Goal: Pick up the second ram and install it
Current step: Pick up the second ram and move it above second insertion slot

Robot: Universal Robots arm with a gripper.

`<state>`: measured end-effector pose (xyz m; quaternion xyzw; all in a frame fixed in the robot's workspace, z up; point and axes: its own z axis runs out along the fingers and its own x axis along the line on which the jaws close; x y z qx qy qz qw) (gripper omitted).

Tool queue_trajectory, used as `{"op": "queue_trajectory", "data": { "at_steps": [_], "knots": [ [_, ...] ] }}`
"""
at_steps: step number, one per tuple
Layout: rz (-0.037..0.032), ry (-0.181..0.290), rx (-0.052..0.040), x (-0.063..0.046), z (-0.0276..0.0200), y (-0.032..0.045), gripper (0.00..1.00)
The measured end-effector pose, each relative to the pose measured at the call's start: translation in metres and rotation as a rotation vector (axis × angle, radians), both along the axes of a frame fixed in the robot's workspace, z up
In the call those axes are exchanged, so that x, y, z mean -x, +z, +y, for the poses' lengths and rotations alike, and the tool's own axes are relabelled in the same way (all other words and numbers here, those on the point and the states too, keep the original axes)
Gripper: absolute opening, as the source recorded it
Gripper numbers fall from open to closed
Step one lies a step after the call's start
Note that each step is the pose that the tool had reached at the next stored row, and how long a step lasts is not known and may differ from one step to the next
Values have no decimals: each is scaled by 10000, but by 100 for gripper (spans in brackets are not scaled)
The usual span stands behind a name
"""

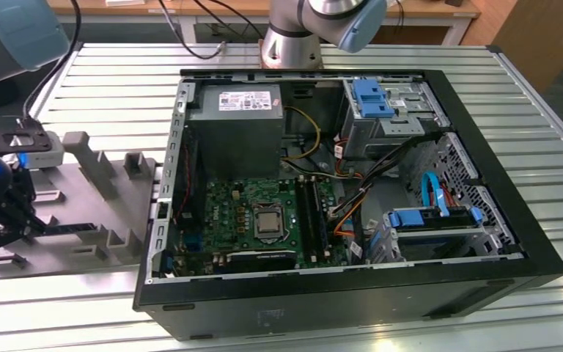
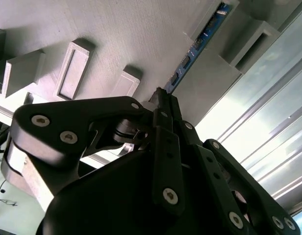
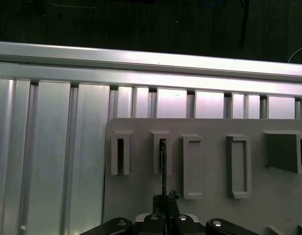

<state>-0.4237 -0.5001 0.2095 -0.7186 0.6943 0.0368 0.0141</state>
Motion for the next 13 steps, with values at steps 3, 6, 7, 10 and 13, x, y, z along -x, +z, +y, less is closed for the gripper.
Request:
{"op": "queue_trajectory", "data": {
  "at_steps": [3, 6, 7, 10, 13],
  "knots": [
    [-2, 0, -1, 0, 0, 65, 13],
    [-1, 0, -1, 0, 0, 157, 13],
    [-1, 0, 0, 0, 0, 191, 13],
    [1, 0, 0, 0, 0, 306, 13],
    [0, 0, 0, 0, 0, 425, 13]
  ]
}}
